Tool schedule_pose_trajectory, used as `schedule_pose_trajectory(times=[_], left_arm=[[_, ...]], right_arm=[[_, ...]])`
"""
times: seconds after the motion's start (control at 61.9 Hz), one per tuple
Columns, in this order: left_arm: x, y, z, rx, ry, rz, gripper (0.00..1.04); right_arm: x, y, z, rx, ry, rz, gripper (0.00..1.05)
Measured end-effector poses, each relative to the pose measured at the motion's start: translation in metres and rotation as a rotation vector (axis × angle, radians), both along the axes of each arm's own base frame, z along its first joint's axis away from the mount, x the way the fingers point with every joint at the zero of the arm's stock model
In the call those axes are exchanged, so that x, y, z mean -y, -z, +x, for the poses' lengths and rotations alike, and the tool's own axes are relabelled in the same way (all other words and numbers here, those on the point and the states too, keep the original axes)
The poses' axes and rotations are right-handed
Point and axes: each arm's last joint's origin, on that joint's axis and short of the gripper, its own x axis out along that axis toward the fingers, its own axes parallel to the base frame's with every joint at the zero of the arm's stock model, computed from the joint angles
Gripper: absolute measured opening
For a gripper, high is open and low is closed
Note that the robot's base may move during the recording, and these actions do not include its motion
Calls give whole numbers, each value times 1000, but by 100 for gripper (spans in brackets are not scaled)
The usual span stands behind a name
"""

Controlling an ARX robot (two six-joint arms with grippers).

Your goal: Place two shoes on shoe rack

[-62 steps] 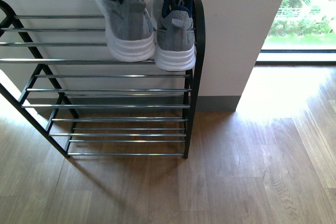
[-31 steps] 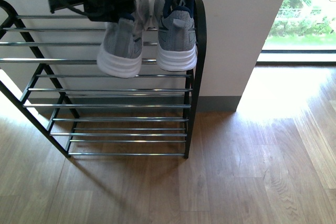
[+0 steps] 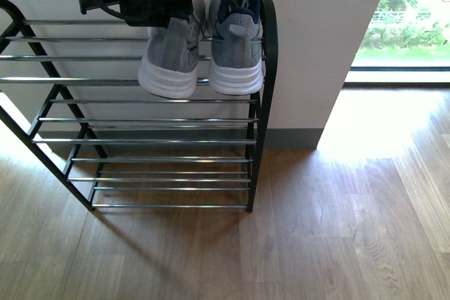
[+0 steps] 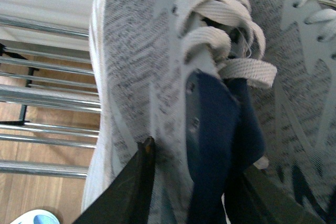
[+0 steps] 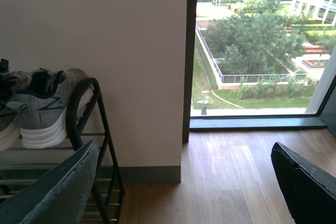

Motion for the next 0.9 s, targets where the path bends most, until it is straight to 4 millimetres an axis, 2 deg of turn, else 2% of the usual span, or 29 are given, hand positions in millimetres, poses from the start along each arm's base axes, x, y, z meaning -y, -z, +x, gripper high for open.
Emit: schedule_pose_trajectory(times=[0.242,0.339,0.452,0.549,0.63,0.727,0.904], left_arm=[[-4,-27,-13,47,9,-29,78],[-9,-43,-20,78,3,-27,97],[-27,-65,-35,179,-12,40,95],[-47,-74,-46,481,-87,158,83],[-70,-74,-70,702,-113,193,68],[-90,-68,-97,808,-129,213,54],[-113,-52,-141,823,-110,237,25]], right_arm=[[0,0,0,0,0,0,96],[0,0,0,0,0,0,96],[0,0,0,0,0,0,96],[0,0,0,0,0,0,96],[0,0,0,0,1,0,96],[0,0,0,0,0,0,96],[0,0,0,0,0,0,96]])
